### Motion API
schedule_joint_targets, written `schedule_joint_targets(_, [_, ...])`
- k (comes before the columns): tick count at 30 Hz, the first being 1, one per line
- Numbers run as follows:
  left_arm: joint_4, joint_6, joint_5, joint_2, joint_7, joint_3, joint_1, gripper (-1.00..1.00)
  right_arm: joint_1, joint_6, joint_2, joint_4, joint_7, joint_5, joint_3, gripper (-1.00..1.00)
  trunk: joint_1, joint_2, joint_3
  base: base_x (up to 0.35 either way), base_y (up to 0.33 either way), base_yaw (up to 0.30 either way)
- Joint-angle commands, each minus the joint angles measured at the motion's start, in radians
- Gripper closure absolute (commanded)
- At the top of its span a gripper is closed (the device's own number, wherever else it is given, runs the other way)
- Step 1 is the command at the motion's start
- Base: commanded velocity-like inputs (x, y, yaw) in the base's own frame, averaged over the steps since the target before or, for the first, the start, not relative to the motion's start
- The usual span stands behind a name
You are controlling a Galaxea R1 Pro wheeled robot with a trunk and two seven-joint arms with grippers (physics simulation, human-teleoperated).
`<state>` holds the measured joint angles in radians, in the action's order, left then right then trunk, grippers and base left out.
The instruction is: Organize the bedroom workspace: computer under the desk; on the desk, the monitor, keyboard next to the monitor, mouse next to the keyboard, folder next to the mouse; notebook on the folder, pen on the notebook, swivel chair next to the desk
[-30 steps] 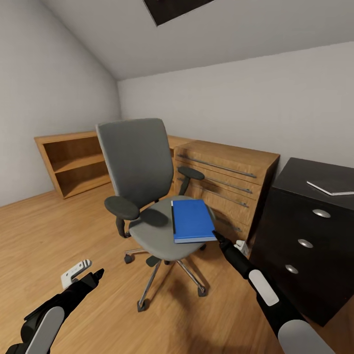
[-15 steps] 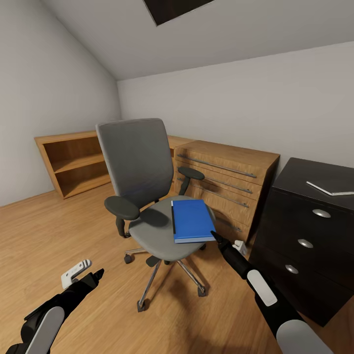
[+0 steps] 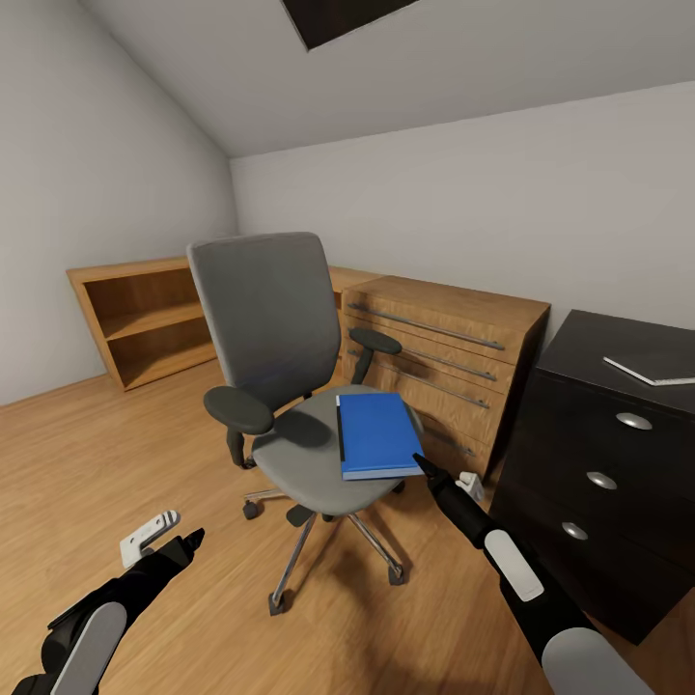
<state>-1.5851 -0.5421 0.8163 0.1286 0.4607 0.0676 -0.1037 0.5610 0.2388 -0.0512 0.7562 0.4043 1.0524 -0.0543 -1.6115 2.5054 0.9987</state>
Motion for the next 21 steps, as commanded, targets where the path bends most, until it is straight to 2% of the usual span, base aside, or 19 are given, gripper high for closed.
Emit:
schedule_joint_targets(1, [-0.001, -0.002, 0.011, 0.0, 0.009, 0.0, -0.001, -1.0, 0.0, 0.004, -0.001, 0.0, 0.001, 0.01, -0.003, -1.0, 0.0, 0.0, 0.001, 0.003, 0.0, 0.0])
schedule_joint_targets(21, [-0.001, -0.002, 0.011, 0.0, 0.009, -0.001, -0.001, -1.0, 0.0, 0.004, -0.001, -0.001, 0.001, 0.011, -0.003, -1.0, 0.0, 0.0, 0.001, 0.035, 0.0, 0.0])
